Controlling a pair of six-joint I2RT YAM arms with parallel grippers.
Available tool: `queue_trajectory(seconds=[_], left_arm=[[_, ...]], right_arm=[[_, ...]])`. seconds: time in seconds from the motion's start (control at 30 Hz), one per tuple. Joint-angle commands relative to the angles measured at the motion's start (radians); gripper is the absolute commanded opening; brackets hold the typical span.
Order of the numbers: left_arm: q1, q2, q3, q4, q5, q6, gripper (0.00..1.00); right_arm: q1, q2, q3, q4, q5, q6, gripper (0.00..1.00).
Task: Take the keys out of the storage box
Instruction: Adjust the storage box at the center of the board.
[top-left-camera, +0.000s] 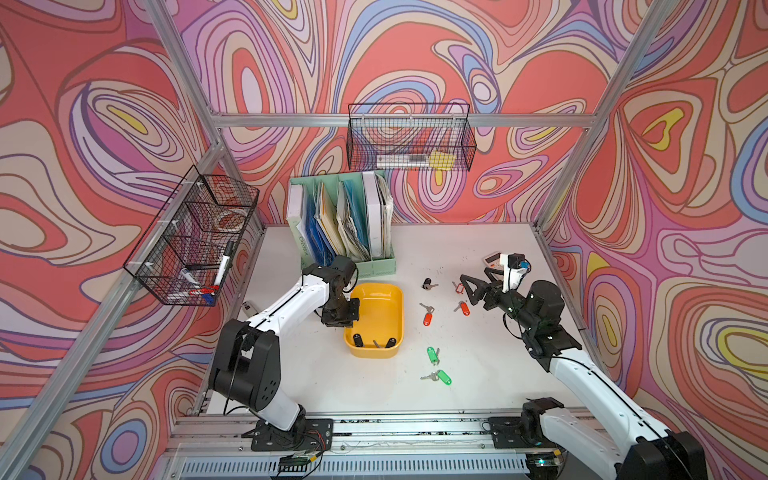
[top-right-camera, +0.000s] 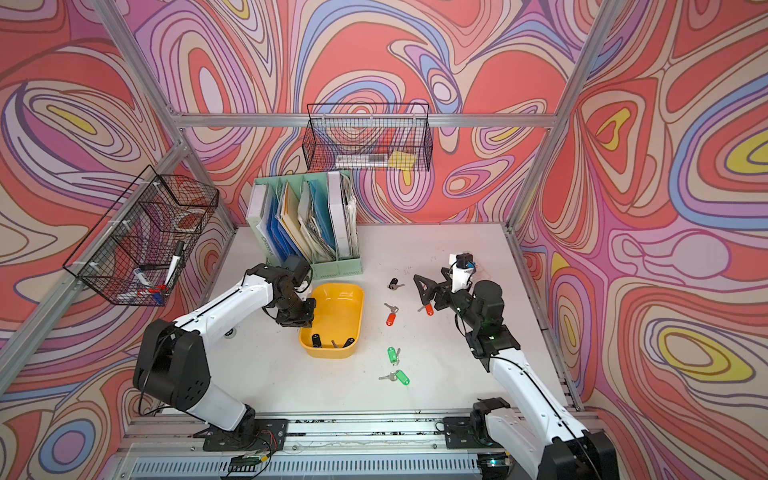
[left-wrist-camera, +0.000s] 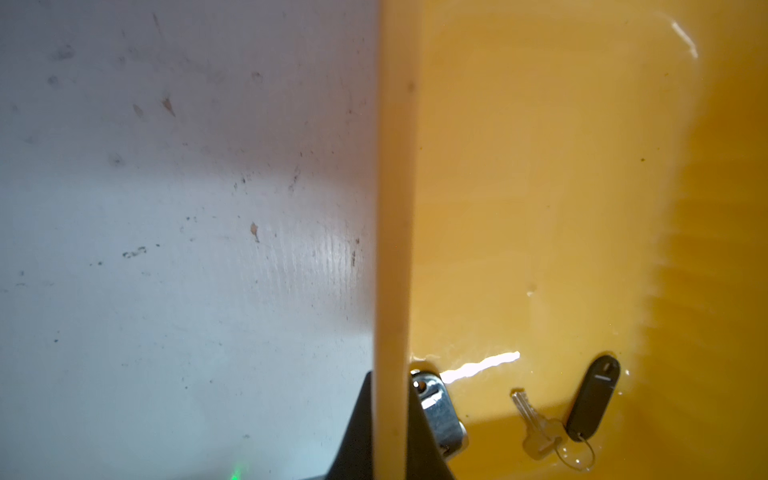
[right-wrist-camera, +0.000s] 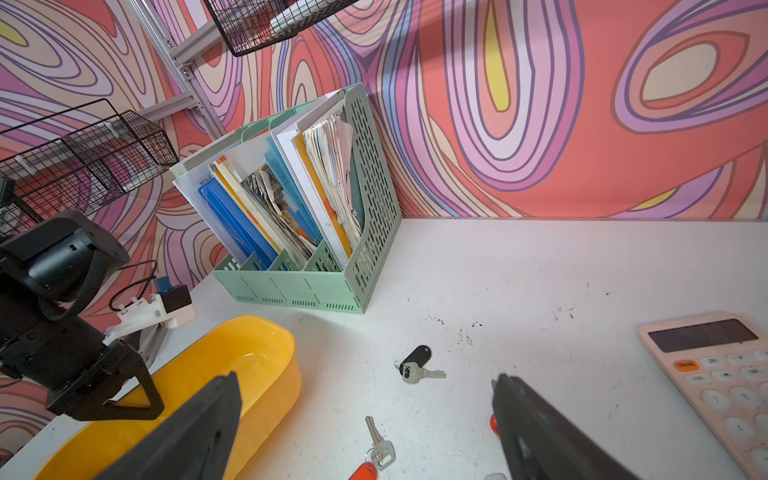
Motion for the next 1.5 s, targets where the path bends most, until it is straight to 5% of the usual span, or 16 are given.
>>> queue_trajectory(seconds=[0.0,0.43,0.73,0.93,1.03,1.17,1.47], left_arm=[[0.006,0.029,0.046,-0.146,0.037,0.042,0.0],[0.006,0.118,0.165,-0.228,-0.073,0.061,0.0],[-0.002,0.105,0.058,-0.025,-0.075,-0.015,0.0],[-0.009,0.104,-0.059,0.154,-0.116,-0.084,0.0],[-0.011,0.099,-0.096,0.2,-0.143,-0.096,0.06],[-0.011,0.071,-0.12,0.216,-0.183,-0.104,0.27],[-0.011,-0.126,-0.225,0.311,-0.247,-0.159,0.46]], right_arm=[[-0.005,0.012,0.024,-0.017,-0.013,-0.013,0.98],[-0.006,0.041,0.093,-0.029,-0.031,0.096,0.98],[-0.005,0.111,0.147,-0.05,-0.106,0.189,0.98],[0.008,0.228,0.244,-0.124,-0.196,0.242,0.87],[0.043,0.294,0.337,-0.261,-0.165,0.211,0.8],[0.143,0.383,0.486,-0.46,-0.074,0.104,0.75],[0.355,0.698,0.814,-0.723,0.087,0.011,0.56]])
